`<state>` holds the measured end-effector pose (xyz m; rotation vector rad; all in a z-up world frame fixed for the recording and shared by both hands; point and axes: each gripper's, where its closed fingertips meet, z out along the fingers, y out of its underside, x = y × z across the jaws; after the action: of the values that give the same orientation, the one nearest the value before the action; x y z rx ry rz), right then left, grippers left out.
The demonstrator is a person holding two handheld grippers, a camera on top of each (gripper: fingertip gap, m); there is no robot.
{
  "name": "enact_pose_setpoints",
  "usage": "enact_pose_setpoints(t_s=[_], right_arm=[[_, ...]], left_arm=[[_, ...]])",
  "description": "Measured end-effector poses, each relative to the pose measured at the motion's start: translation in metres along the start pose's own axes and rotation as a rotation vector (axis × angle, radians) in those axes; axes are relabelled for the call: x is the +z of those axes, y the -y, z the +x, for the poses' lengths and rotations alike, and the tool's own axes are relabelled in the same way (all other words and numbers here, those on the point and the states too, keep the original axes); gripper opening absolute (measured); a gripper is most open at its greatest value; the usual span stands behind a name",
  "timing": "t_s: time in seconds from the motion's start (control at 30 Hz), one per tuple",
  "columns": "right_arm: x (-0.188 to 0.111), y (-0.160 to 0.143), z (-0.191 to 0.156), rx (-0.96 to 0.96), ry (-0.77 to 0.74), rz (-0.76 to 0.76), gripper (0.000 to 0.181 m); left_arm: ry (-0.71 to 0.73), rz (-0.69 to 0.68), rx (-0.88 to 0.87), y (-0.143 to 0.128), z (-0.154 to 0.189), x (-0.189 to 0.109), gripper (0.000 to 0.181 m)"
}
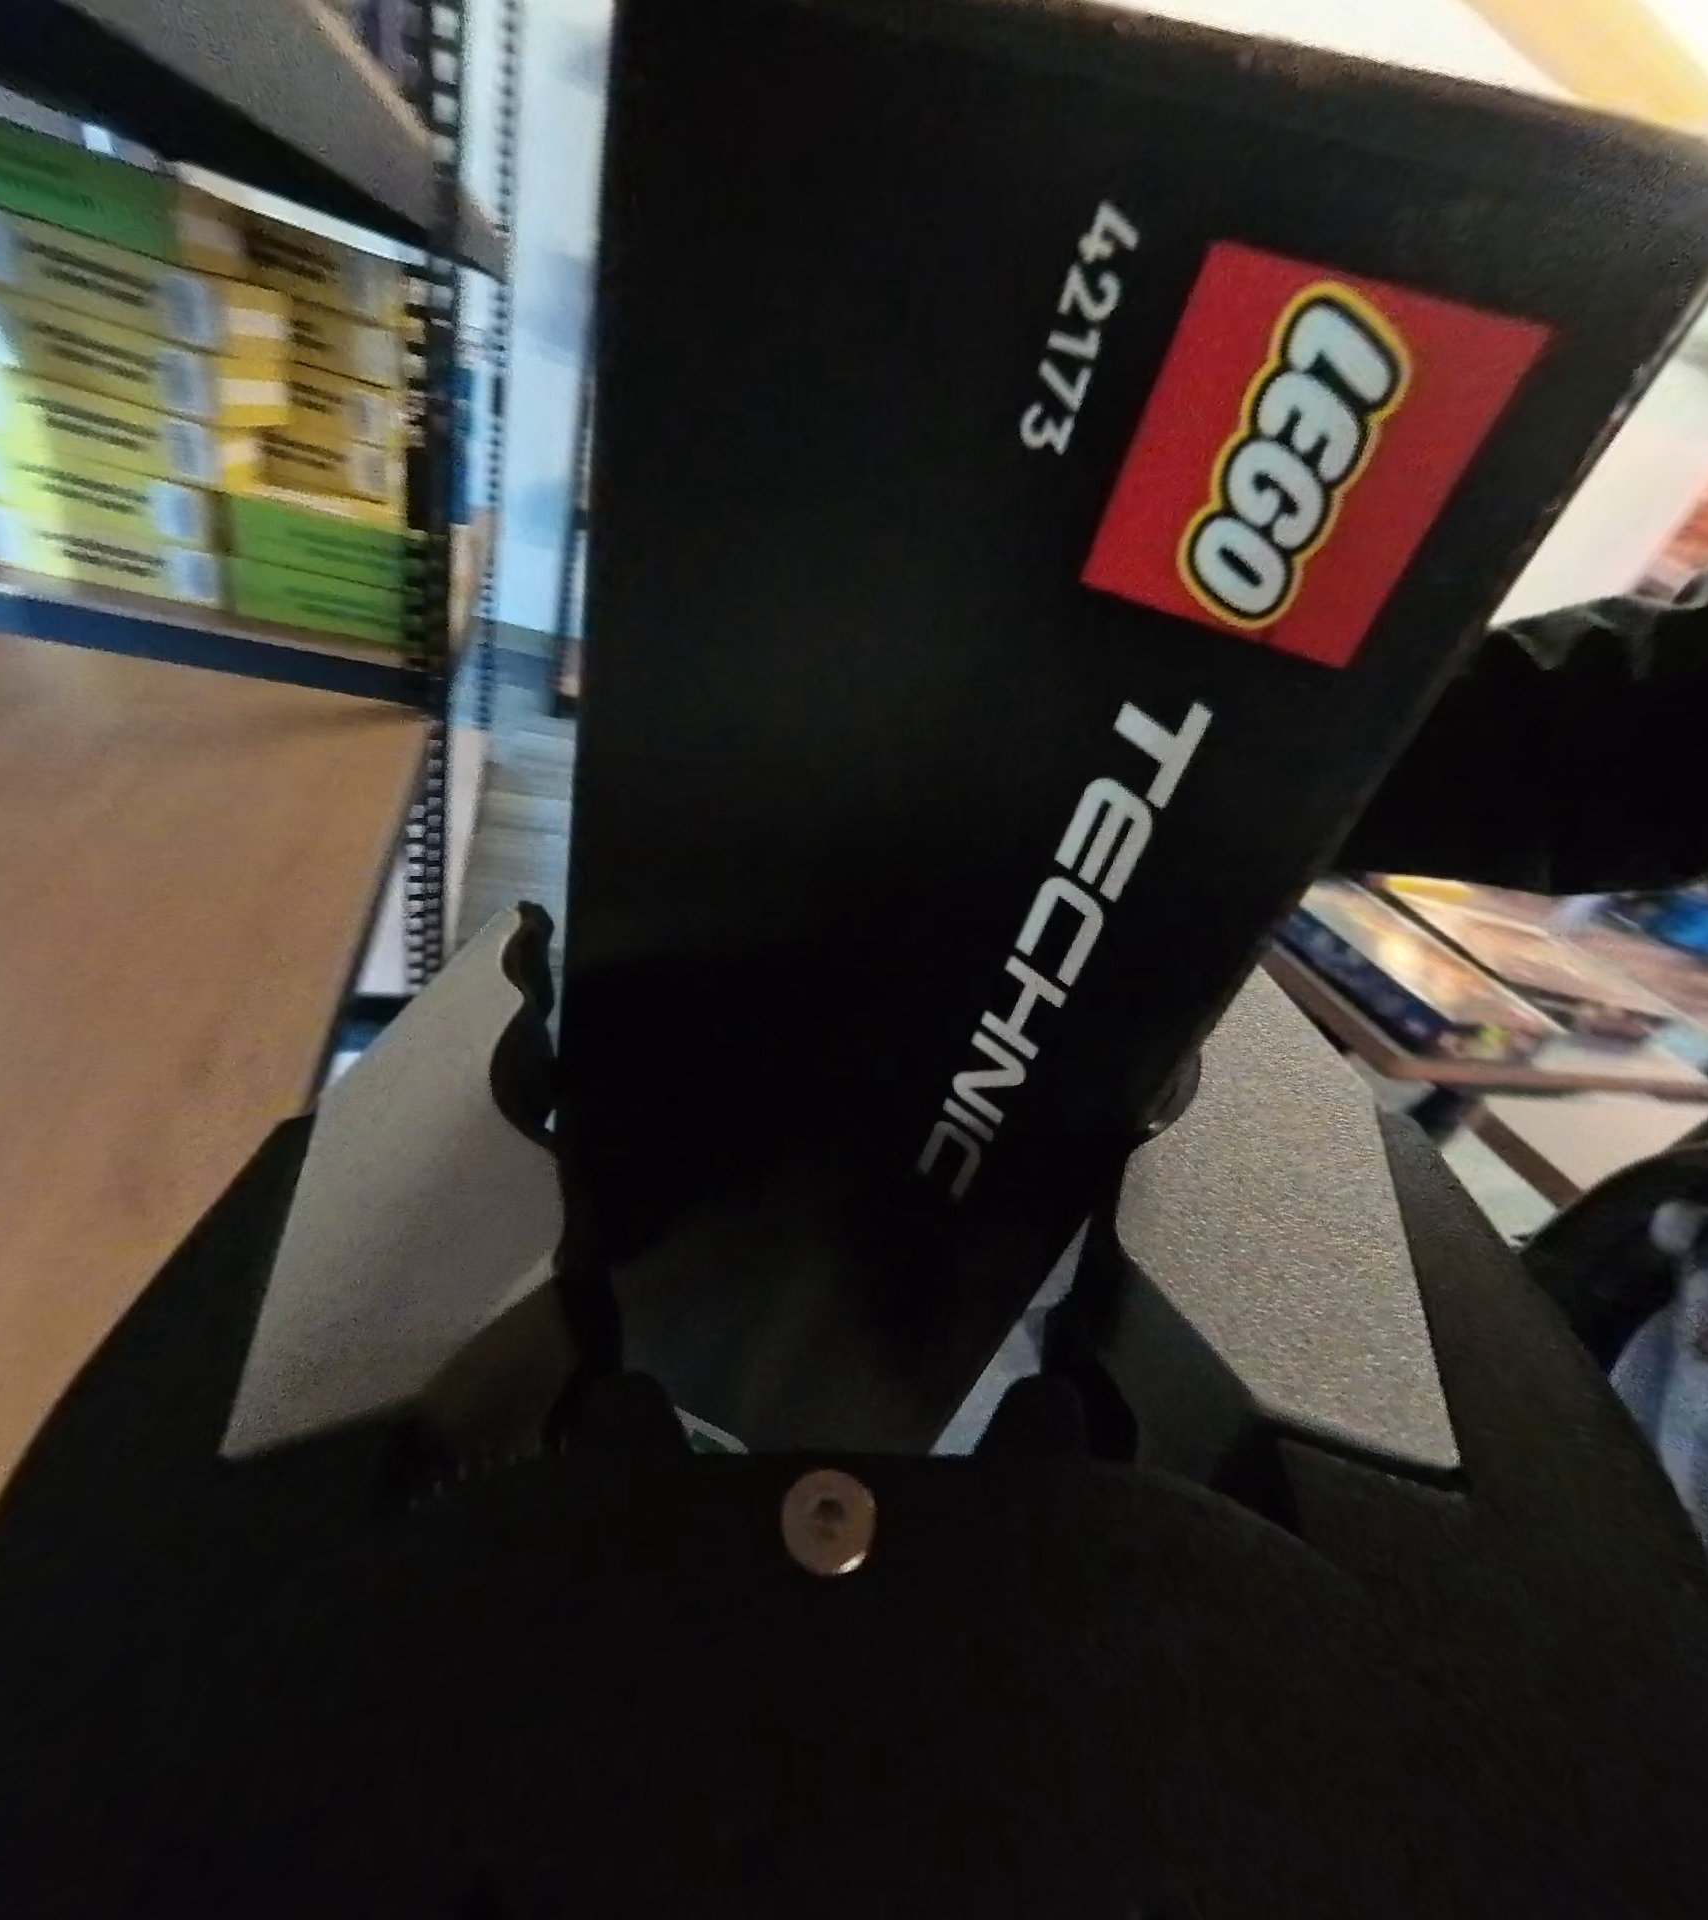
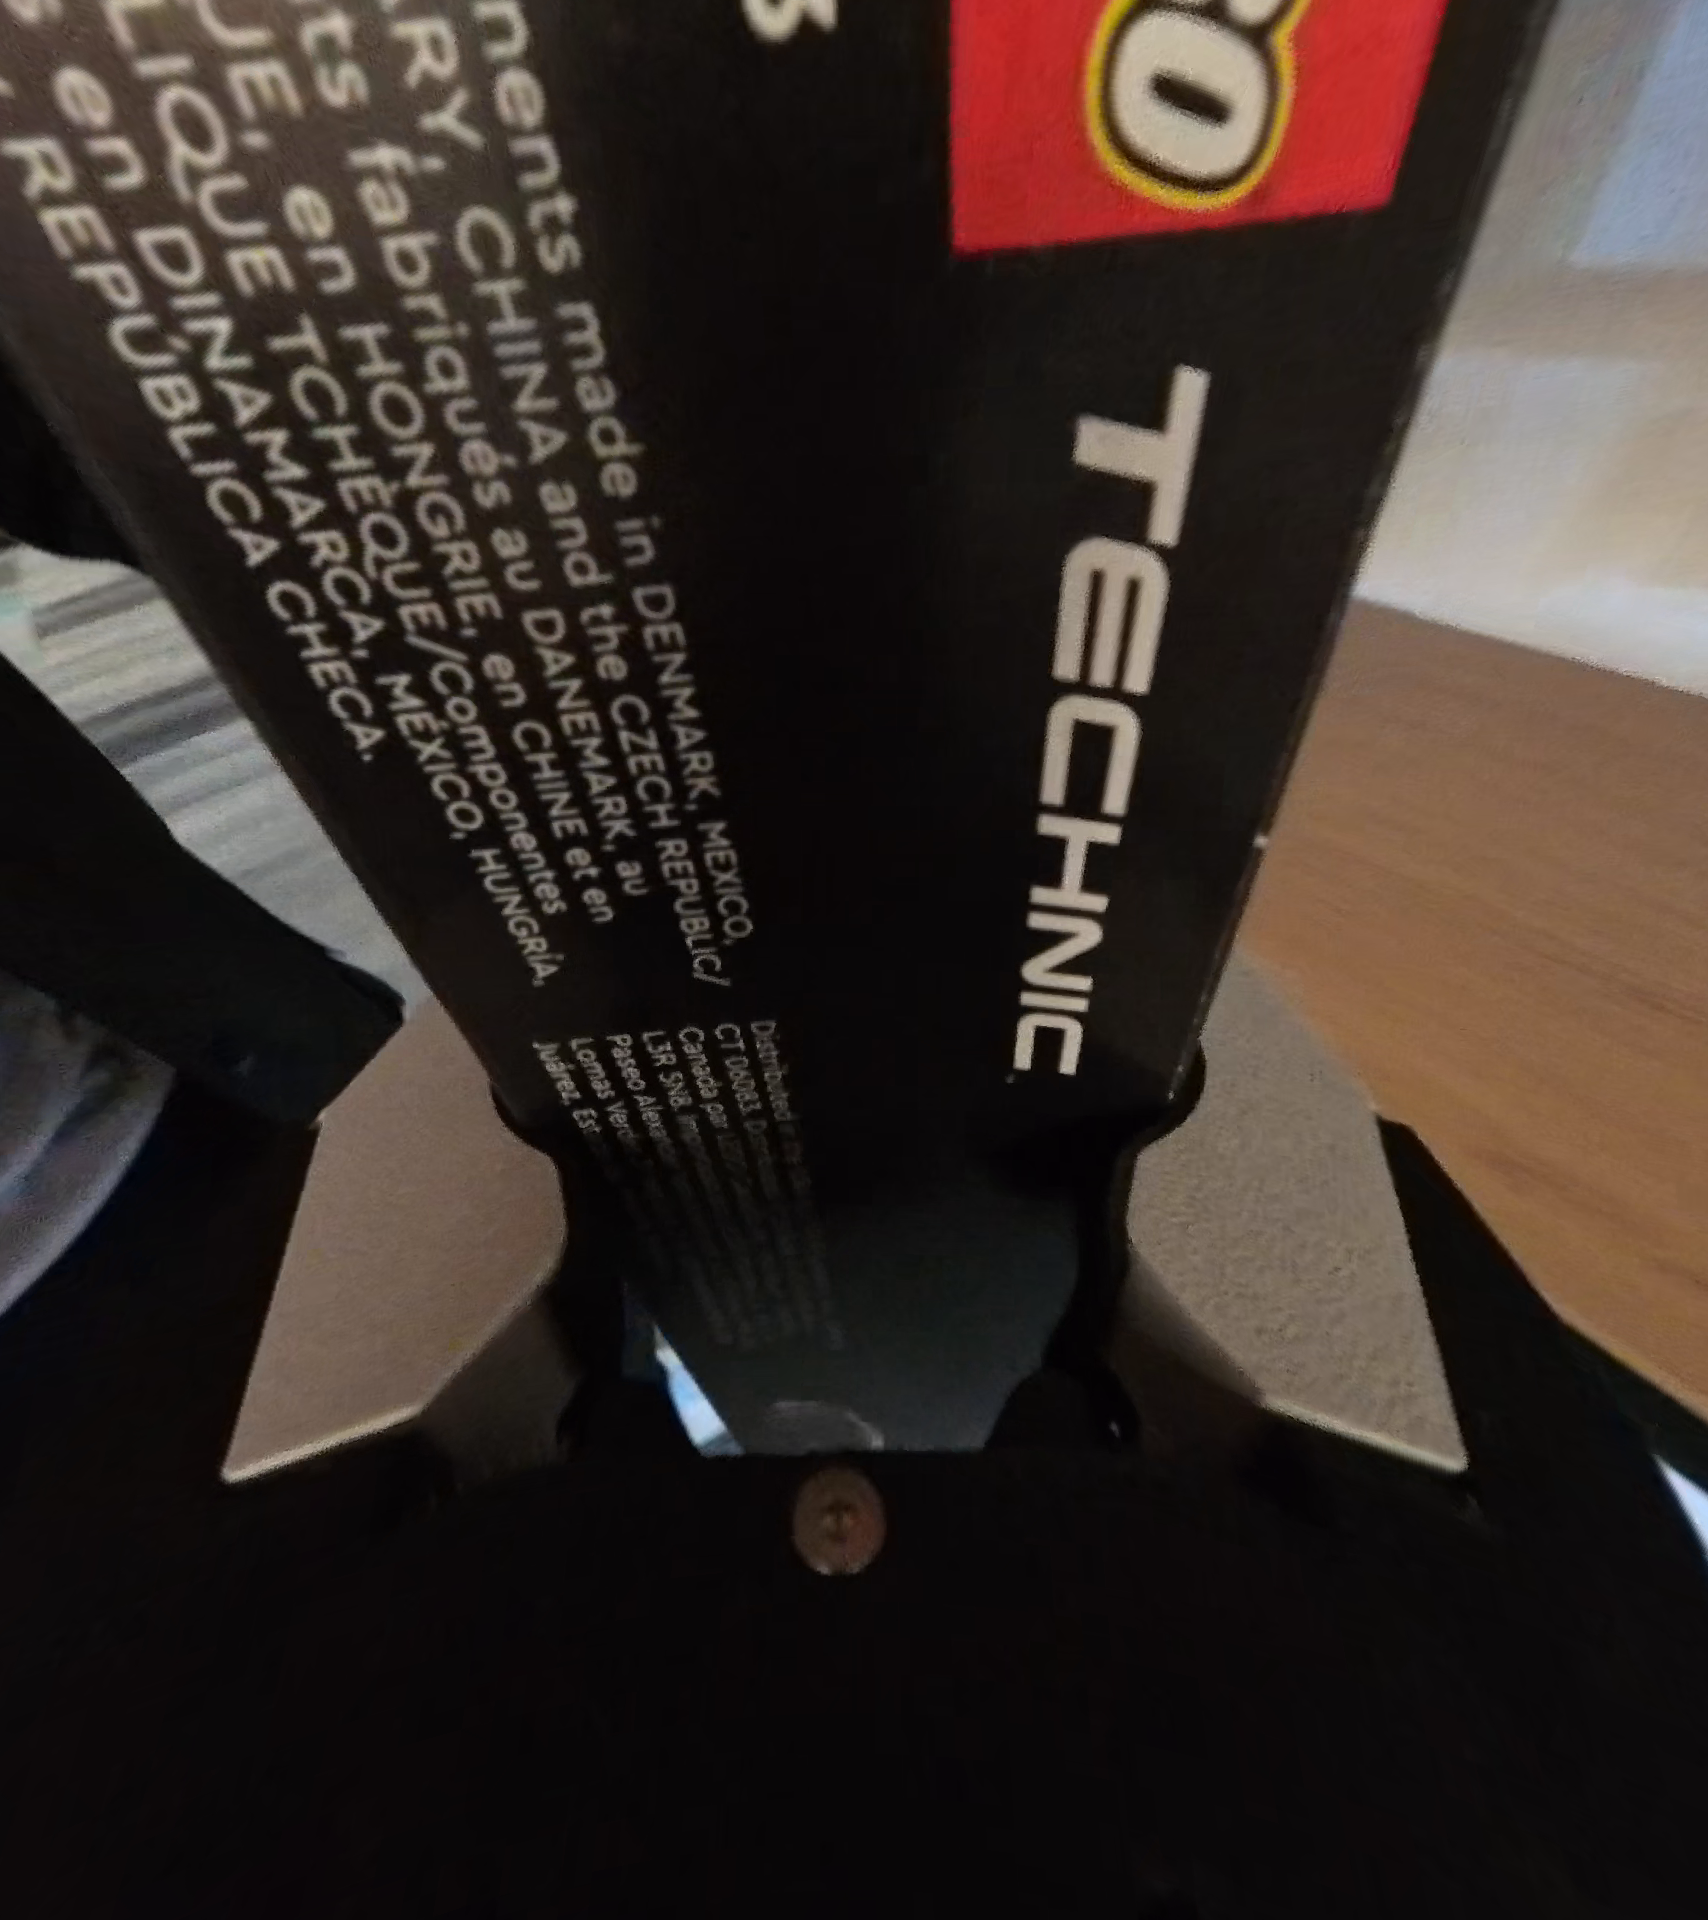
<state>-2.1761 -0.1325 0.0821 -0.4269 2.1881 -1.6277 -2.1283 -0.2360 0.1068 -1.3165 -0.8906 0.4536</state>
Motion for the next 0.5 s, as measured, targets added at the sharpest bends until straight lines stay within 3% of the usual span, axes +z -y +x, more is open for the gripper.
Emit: enact_pose_setpoints(t_s=[0.23, 0.5], right_arm=[[0.044, -0.022, 0.124, -0.053, 0.175, -0.059, 0.112], [0.079, -0.003, 0.223, -0.053, 0.316, -0.041, 0.111]], left_arm=[[0.186, 0.060, 0.005, -0.009, -0.112, 0.005, 0.114], [0.320, 0.166, -0.063, -0.002, -0.200, 0.006, 0.114]])
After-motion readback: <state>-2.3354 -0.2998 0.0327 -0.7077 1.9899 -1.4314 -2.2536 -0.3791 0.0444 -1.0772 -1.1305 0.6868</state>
